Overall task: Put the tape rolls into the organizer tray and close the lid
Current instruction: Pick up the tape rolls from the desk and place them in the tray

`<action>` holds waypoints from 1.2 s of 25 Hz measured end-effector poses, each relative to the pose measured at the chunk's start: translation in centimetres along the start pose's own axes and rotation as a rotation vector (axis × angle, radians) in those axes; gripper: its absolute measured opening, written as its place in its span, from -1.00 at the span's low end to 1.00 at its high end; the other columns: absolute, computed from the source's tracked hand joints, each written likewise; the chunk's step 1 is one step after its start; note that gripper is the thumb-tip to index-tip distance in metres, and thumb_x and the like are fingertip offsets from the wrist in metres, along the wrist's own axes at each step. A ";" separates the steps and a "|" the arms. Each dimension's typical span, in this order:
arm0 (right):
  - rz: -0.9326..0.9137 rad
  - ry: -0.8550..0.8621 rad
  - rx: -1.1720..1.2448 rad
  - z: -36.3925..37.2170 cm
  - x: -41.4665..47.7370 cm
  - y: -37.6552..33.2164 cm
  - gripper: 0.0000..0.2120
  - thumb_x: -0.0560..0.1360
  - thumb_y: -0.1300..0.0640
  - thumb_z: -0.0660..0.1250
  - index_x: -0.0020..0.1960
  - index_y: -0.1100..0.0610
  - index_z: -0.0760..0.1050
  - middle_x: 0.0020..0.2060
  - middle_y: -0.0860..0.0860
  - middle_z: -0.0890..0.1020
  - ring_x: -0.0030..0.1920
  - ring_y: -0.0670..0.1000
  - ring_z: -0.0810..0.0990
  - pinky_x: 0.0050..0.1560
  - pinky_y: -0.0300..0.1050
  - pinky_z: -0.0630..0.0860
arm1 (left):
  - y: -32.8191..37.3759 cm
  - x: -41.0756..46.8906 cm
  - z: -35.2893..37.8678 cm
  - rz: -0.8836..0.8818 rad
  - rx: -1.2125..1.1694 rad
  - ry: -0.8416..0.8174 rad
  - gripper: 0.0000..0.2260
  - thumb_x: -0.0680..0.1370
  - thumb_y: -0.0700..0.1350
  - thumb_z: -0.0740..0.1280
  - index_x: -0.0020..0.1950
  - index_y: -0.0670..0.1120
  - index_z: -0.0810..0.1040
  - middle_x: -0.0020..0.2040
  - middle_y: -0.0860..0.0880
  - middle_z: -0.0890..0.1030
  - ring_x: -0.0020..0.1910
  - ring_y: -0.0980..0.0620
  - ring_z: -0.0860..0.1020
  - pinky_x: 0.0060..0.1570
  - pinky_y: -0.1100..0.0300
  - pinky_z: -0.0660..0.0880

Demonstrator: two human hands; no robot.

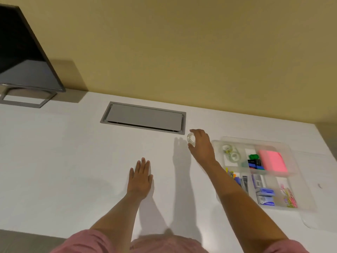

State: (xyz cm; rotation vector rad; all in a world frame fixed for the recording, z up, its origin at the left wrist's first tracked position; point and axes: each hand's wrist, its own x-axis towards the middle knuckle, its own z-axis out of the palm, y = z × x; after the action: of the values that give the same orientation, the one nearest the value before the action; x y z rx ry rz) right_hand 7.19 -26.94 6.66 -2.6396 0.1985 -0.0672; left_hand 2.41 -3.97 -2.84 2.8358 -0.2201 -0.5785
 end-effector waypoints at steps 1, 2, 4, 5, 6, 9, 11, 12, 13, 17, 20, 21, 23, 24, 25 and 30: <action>0.021 0.024 0.005 -1.0 -0.3 2.0 -0.51 0.47 0.32 0.32 0.37 0.16 0.37 0.34 0.11 0.41 0.32 0.14 0.39 0.13 -0.03 0.48 | 1.5 0.0 0.5 0.010 0.001 0.004 -0.51 0.68 -0.03 -0.08 0.56 -0.07 -0.19 0.59 -0.07 -0.21 0.57 -0.05 -0.16 0.55 -0.02 -0.11; 0.048 0.050 0.014 -2.0 -0.7 4.1 -0.51 0.46 0.32 0.33 0.37 0.16 0.37 0.34 0.12 0.40 0.32 0.14 0.38 0.13 -0.04 0.47 | 3.1 0.0 0.9 0.018 0.002 0.006 -0.51 0.68 -0.03 -0.08 0.56 -0.07 -0.19 0.59 -0.07 -0.21 0.57 -0.05 -0.16 0.54 -0.02 -0.11; 0.107 0.082 0.026 -3.5 -1.3 7.6 -0.52 0.46 0.33 0.33 0.36 0.15 0.38 0.33 0.13 0.39 0.32 0.14 0.38 0.07 -0.06 0.48 | 5.8 0.1 1.7 0.031 0.007 0.013 -0.51 0.68 -0.03 -0.08 0.56 -0.07 -0.18 0.59 -0.06 -0.20 0.57 -0.04 -0.15 0.54 -0.02 -0.12; 0.134 0.082 0.019 -4.0 -1.7 9.3 -0.52 0.46 0.33 0.32 0.36 0.15 0.39 0.33 0.13 0.38 0.31 0.14 0.38 0.04 -0.06 0.48 | 7.0 0.1 2.0 0.038 0.011 0.017 -0.51 0.68 -0.03 -0.08 0.56 -0.07 -0.18 0.59 -0.07 -0.20 0.57 -0.04 -0.15 0.55 -0.02 -0.11; 0.156 0.073 0.003 -4.4 -2.0 10.7 -0.52 0.46 0.32 0.32 0.36 0.14 0.39 0.32 0.13 0.38 0.31 0.14 0.38 0.02 -0.05 0.49 | 8.0 0.2 2.3 0.046 0.018 0.021 -0.51 0.68 -0.02 -0.08 0.56 -0.07 -0.17 0.59 -0.07 -0.19 0.58 -0.04 -0.14 0.55 -0.02 -0.11; 0.203 0.015 -0.062 -5.0 -2.7 14.3 -0.53 0.46 0.32 0.32 0.36 0.17 0.38 0.32 0.16 0.38 0.30 0.16 0.38 -0.01 -0.01 0.52 | 10.7 0.6 2.7 0.060 0.033 0.025 -0.51 0.68 -0.02 -0.07 0.56 -0.07 -0.16 0.59 -0.07 -0.18 0.58 -0.04 -0.13 0.55 -0.02 -0.09; 0.216 -0.028 -0.089 -4.8 -3.1 15.7 -0.53 0.47 0.33 0.31 0.36 0.18 0.37 0.32 0.18 0.38 0.29 0.17 0.39 0.04 0.01 0.52 | 11.9 0.9 2.9 0.060 0.044 0.026 -0.51 0.68 -0.02 -0.06 0.56 -0.07 -0.15 0.59 -0.07 -0.18 0.58 -0.04 -0.13 0.55 -0.02 -0.08; 0.217 -0.047 -0.100 -4.8 -3.2 16.3 -0.53 0.47 0.32 0.31 0.37 0.17 0.37 0.32 0.18 0.38 0.29 0.17 0.39 0.06 0.02 0.51 | 12.5 1.0 3.0 0.058 0.053 0.028 -0.51 0.68 -0.02 -0.06 0.56 -0.07 -0.14 0.59 -0.07 -0.18 0.58 -0.04 -0.13 0.55 -0.02 -0.08; 0.214 -0.069 -0.110 -4.7 -3.2 16.6 -0.53 0.47 0.31 0.31 0.37 0.17 0.36 0.32 0.17 0.38 0.29 0.17 0.39 0.08 0.02 0.51 | 13.0 1.1 3.2 0.056 0.059 0.029 -0.51 0.68 -0.02 -0.06 0.56 -0.07 -0.14 0.59 -0.07 -0.18 0.58 -0.04 -0.13 0.55 -0.02 -0.08; 0.168 -0.145 -0.114 -4.6 -2.7 17.0 -0.52 0.48 0.23 0.35 0.37 0.15 0.34 0.29 0.16 0.40 0.28 0.15 0.39 0.10 0.02 0.54 | 13.9 1.3 3.5 0.034 0.077 0.015 -0.51 0.68 -0.01 -0.07 0.56 -0.07 -0.16 0.59 -0.06 -0.18 0.58 -0.03 -0.13 0.55 -0.02 -0.08; 0.163 -0.195 -0.110 -4.6 -2.2 17.3 -0.52 0.47 0.22 0.38 0.36 0.15 0.36 0.26 0.17 0.41 0.28 0.15 0.39 0.16 0.04 0.52 | 14.3 1.3 3.7 0.020 0.075 0.004 -0.51 0.68 -0.01 -0.07 0.56 -0.06 -0.16 0.59 -0.05 -0.19 0.58 -0.03 -0.14 0.55 -0.02 -0.10; 0.165 -0.200 -0.103 -4.6 -2.2 17.3 -0.53 0.47 0.24 0.37 0.35 0.16 0.37 0.26 0.17 0.41 0.28 0.15 0.40 0.18 0.03 0.51 | 14.4 1.3 3.8 0.016 0.076 0.001 -0.51 0.68 -0.01 -0.07 0.56 -0.06 -0.16 0.59 -0.05 -0.19 0.58 -0.03 -0.14 0.55 -0.02 -0.10; 0.173 -0.158 -0.051 -4.6 -2.1 17.4 -0.59 0.47 0.27 0.35 0.31 0.17 0.41 0.23 0.18 0.44 0.26 0.16 0.43 0.17 0.02 0.50 | 14.5 1.4 3.8 0.017 0.079 -0.001 -0.51 0.68 0.00 -0.06 0.56 -0.05 -0.15 0.59 -0.05 -0.18 0.58 -0.02 -0.13 0.55 -0.01 -0.10; 0.180 -0.107 -0.008 -4.7 -2.1 17.4 -0.63 0.48 0.28 0.34 0.28 0.19 0.44 0.21 0.18 0.47 0.23 0.17 0.45 0.14 0.02 0.51 | 14.5 1.5 3.8 0.019 0.078 0.001 -0.51 0.67 0.00 -0.06 0.56 -0.05 -0.14 0.59 -0.05 -0.17 0.58 -0.02 -0.13 0.55 -0.01 -0.10; 0.192 -0.043 0.038 -4.9 -2.2 17.4 -0.68 0.49 0.30 0.33 0.23 0.21 0.47 0.17 0.19 0.50 0.20 0.17 0.48 0.09 0.01 0.52 | 14.6 1.5 3.7 0.023 0.076 0.003 -0.52 0.67 0.00 -0.06 0.57 -0.05 -0.12 0.59 -0.04 -0.15 0.58 -0.02 -0.11 0.55 0.00 -0.09; 0.264 0.139 0.130 -6.1 -2.5 17.4 -0.83 0.51 0.31 0.28 0.09 0.26 0.53 0.04 0.21 0.57 0.09 0.17 0.54 -0.02 -0.04 0.48 | 16.0 2.0 2.1 0.113 -0.012 0.120 -0.61 0.67 -0.06 0.02 0.50 -0.06 0.19 0.54 -0.04 0.20 0.53 0.01 0.16 0.52 0.07 0.08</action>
State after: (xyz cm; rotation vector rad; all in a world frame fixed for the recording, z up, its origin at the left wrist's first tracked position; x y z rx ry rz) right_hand 1.95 -44.56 3.73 -2.4577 0.5672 -0.1692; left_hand 1.76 -20.15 -1.23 2.8121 -0.3508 -0.3842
